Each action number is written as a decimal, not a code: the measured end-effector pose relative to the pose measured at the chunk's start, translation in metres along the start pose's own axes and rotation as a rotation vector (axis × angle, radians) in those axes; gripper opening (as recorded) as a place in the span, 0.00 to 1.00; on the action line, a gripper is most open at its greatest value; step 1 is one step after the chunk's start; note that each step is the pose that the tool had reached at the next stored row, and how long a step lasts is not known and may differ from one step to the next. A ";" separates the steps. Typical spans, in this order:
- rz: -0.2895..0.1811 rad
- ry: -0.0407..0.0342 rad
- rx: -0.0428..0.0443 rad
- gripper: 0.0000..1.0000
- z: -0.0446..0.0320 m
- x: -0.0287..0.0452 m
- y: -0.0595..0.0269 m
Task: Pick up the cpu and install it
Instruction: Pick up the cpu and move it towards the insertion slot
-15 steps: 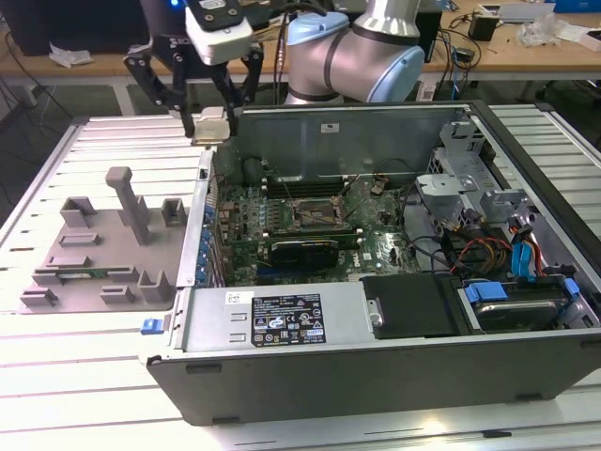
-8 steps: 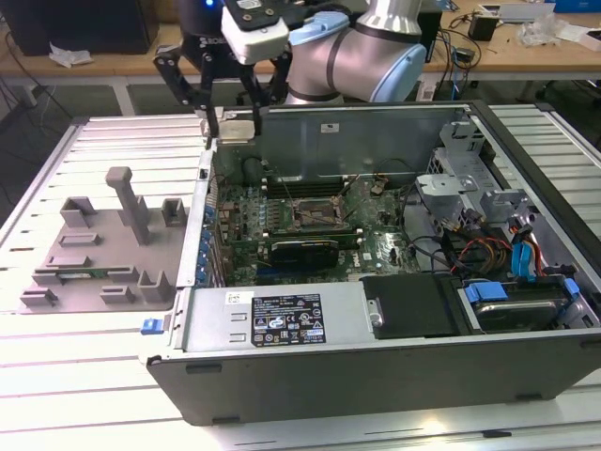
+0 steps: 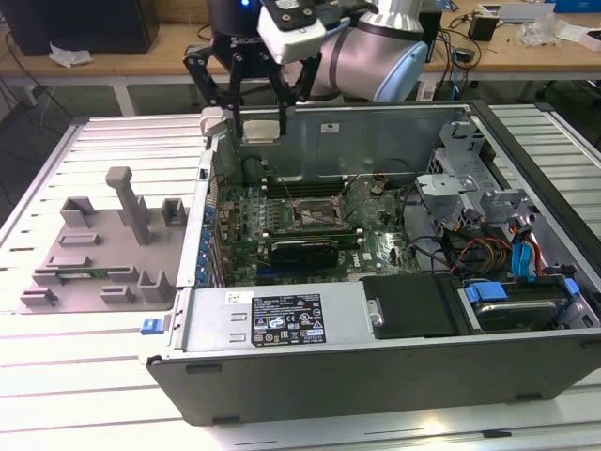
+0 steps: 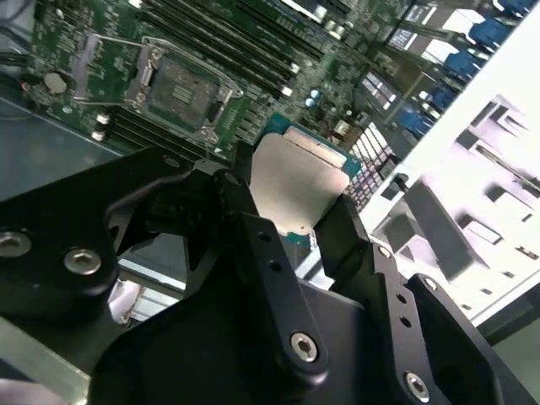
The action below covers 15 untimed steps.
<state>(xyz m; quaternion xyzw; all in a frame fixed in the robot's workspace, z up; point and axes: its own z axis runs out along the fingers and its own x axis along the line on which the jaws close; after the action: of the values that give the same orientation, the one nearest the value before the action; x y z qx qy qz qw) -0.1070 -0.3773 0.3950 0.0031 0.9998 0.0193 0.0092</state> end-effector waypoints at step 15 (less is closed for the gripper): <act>0.000 0.0003 -0.0001 0.55 0.0008 -0.0466 -0.0021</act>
<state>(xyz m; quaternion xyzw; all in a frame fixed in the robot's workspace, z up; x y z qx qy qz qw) -0.0603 -0.3797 0.3950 0.0031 0.9998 0.0193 0.0090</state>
